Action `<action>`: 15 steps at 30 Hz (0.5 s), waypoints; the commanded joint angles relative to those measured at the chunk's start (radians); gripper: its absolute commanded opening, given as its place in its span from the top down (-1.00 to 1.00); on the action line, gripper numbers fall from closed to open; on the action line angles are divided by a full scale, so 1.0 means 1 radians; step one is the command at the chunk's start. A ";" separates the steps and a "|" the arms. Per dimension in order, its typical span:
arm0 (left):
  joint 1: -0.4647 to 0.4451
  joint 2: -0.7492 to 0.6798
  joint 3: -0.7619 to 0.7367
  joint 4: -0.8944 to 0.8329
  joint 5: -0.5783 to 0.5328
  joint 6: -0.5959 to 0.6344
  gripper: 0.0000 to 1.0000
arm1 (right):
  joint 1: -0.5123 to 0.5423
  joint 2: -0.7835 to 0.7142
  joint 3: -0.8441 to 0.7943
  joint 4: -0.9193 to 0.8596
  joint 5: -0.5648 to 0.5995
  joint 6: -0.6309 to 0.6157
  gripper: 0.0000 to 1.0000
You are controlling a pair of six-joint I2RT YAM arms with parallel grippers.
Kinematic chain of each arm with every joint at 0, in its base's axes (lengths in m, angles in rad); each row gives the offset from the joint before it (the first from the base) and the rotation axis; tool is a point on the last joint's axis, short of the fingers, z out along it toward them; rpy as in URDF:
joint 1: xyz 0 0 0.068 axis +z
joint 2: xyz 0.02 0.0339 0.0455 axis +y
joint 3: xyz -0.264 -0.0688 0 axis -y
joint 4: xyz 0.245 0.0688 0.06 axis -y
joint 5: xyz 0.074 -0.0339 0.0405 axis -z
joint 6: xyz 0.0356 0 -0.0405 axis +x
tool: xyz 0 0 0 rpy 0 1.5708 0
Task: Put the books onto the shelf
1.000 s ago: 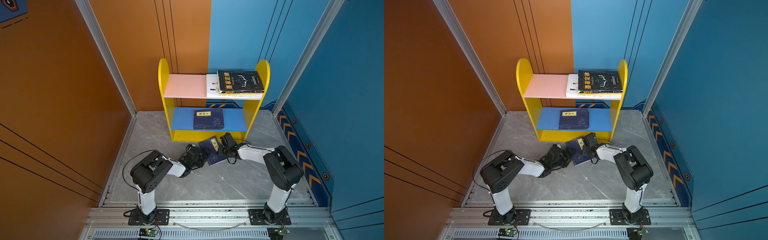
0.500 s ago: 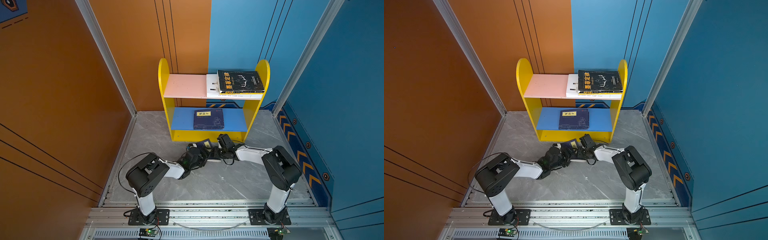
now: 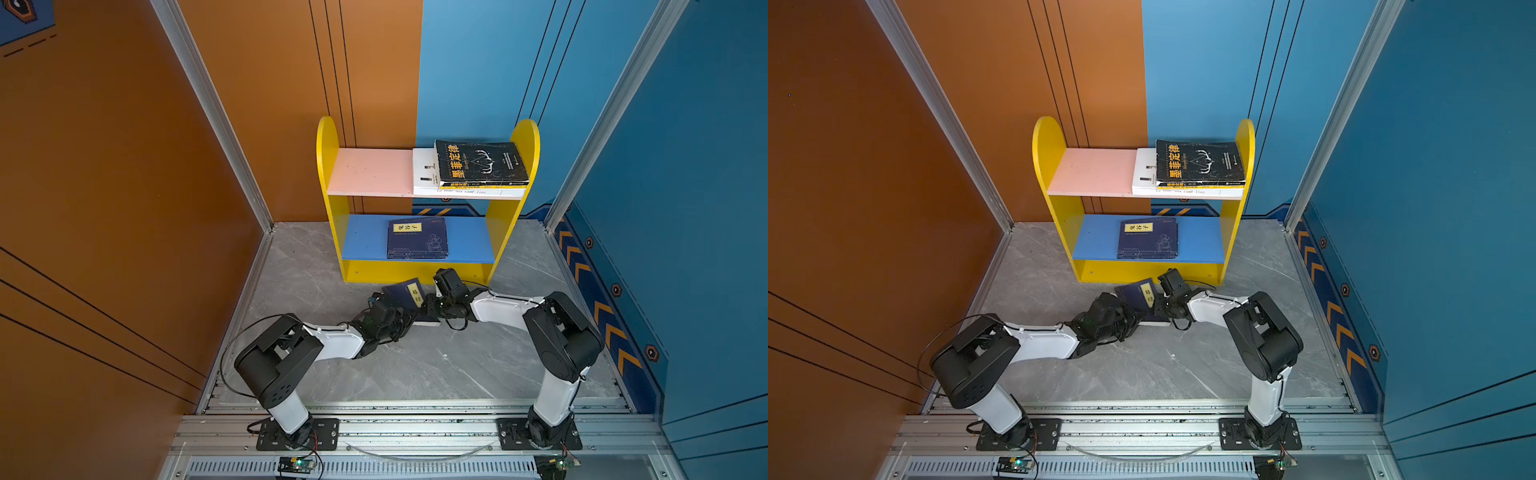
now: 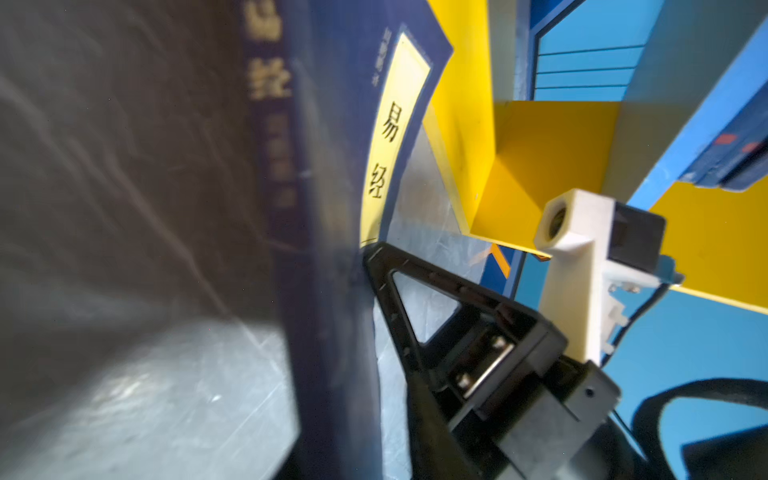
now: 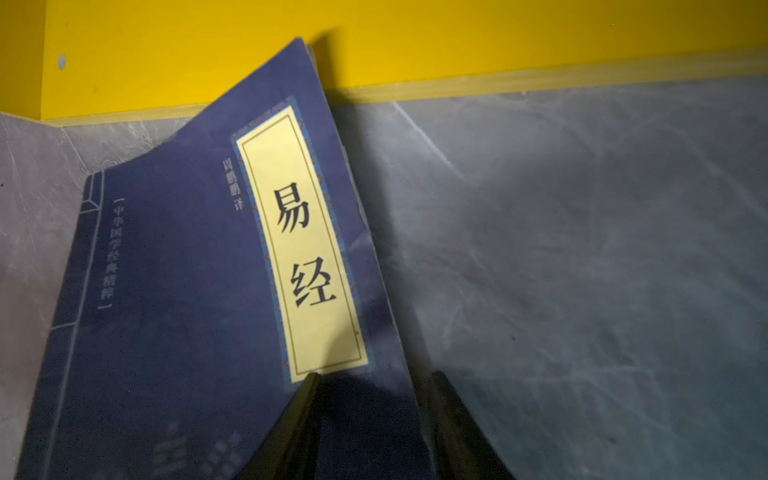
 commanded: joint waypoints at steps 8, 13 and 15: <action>0.044 -0.170 0.181 -0.458 0.046 0.220 0.96 | 0.001 -0.195 0.001 -0.109 0.022 0.059 -0.38; 0.073 -0.284 0.236 -0.733 0.120 0.314 1.00 | -0.014 -0.297 0.000 -0.153 0.052 0.119 -0.53; 0.082 -0.353 0.235 -0.821 0.145 0.328 1.00 | -0.019 -0.354 0.006 -0.183 0.043 0.150 -0.56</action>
